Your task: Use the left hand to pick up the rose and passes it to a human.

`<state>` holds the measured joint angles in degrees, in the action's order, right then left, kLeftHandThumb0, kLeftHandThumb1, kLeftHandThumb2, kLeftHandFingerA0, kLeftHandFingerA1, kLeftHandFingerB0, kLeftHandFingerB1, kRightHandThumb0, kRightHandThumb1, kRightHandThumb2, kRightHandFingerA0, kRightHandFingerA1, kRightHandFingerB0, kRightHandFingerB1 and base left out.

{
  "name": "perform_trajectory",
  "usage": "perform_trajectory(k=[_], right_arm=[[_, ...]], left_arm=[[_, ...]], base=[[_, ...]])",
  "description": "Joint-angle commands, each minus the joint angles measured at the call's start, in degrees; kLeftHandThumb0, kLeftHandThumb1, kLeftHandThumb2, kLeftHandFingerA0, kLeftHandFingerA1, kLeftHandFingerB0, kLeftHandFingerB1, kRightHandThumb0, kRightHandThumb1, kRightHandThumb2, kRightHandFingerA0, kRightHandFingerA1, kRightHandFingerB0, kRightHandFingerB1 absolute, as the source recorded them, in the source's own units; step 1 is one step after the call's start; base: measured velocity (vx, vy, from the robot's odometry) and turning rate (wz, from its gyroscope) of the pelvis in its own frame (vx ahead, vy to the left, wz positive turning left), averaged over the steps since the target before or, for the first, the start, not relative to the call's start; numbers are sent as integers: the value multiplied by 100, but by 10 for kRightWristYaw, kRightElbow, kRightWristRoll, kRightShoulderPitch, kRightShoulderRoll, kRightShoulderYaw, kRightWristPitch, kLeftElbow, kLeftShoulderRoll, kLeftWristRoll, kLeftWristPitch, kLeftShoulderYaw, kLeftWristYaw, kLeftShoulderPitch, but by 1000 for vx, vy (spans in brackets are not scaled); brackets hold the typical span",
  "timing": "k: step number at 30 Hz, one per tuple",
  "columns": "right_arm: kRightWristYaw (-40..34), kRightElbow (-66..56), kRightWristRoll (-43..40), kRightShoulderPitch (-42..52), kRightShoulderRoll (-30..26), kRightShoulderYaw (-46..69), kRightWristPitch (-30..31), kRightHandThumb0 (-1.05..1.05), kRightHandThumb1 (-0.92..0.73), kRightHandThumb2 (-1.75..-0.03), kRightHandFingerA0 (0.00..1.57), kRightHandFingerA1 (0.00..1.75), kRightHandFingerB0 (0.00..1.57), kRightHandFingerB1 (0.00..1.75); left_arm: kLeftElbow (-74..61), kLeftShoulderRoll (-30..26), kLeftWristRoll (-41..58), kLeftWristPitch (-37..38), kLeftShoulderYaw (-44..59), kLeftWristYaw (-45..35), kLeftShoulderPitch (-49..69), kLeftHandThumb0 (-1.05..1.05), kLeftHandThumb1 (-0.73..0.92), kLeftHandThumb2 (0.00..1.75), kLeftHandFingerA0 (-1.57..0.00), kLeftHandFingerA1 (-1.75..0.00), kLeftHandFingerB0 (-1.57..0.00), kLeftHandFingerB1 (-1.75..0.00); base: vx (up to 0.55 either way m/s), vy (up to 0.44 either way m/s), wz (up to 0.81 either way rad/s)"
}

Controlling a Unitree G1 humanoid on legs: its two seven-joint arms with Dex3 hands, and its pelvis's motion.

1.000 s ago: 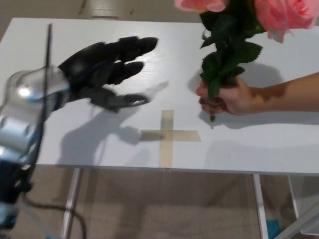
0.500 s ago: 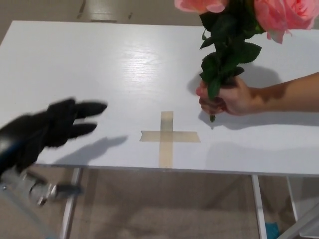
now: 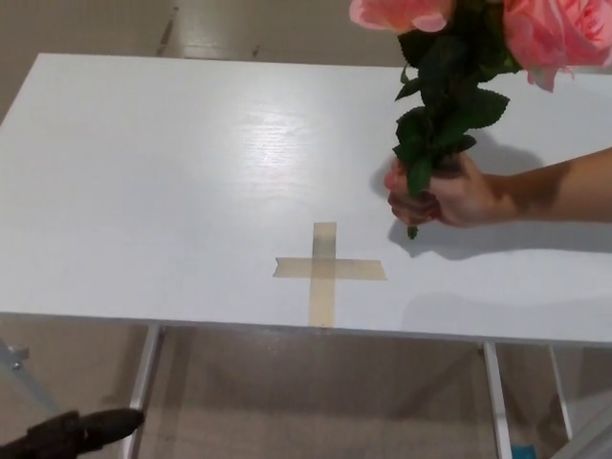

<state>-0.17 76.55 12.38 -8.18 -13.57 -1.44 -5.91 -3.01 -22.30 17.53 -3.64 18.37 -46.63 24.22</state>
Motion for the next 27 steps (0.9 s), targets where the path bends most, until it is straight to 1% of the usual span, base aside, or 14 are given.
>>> perform_trajectory(k=[1,3,4,7,8,9,12,13,14,15,17,20,21,27], right_arm=[[-34,2,-9,8,-3,14,-3,-35,-70,-61,64,42,45,36],[-37,1,-9,7,-2,15,-2,-43,-60,-81,56,52,39,46],[-40,2,-8,7,-1,15,-3,-35,-69,-61,61,41,44,35],[-44,0,-9,3,3,16,-3,-35,-69,-60,60,41,43,35],[-44,0,-9,0,4,16,-3,-35,-69,-60,59,40,43,35],[-44,0,-10,-5,4,18,-3,-35,-69,-60,59,40,43,35],[-42,0,-13,-20,2,21,2,-36,-69,-61,58,40,44,35],[-40,0,-14,-25,-1,23,2,-36,-69,-61,58,40,44,35],[-39,0,-13,-26,-3,23,2,-35,-69,-60,58,40,43,35],[-37,-1,-14,-30,-6,24,1,-35,-69,-60,58,40,43,35],[-32,-2,-18,-34,-7,29,-1,-34,-69,-60,58,40,43,35],[-31,-2,-19,-36,-6,31,-2,-34,-69,-60,58,40,43,35],[-30,-3,-18,-31,-3,30,-2,-34,-69,-60,58,40,44,35],[-33,-3,-13,-26,0,33,-1,-34,-69,-60,60,40,44,35]], left_arm=[[319,35,-143,45,-42,230,-130,-60,38,73,-30,-42,-35,-43],[415,28,-167,61,-55,279,-173,-60,39,56,-34,-35,-38,-34],[486,20,-186,74,-70,319,-202,-57,44,54,-36,-33,-38,-33],[580,14,-189,74,-74,377,-245,-57,45,55,-35,-33,-38,-33],[603,16,-188,67,-74,400,-251,-63,41,75,-32,-44,-35,-44],[625,13,-192,67,-79,419,-259,-57,49,55,-39,-35,-38,-34],[662,2,-213,73,-106,448,-270,-64,46,78,-41,-47,-34,-44],[673,-5,-217,73,-114,446,-274,-58,59,59,-51,-37,-40,-34],[680,-7,-216,74,-115,445,-278,-58,62,59,-55,-38,-41,-34],[688,-10,-209,75,-114,442,-284,-61,53,84,-49,-51,-36,-47],[692,-15,-203,78,-113,430,-294,-60,54,85,-48,-51,-36,-47],[707,-18,-199,88,-119,430,-303,-60,54,85,-48,-51,-36,-47],[706,-19,-184,100,-108,409,-292,-57,63,60,-53,-38,-41,-34],[736,-20,-176,128,-113,389,-296,-58,61,59,-51,-37,-41,-34]], base=[[0,0,0],[0,0,0],[0,0,0],[0,0,0],[0,0,0],[0,0,0],[0,0,0],[0,0,0],[0,0,0],[0,0,0],[0,0,0],[0,0,0],[0,0,0],[0,0,0]])
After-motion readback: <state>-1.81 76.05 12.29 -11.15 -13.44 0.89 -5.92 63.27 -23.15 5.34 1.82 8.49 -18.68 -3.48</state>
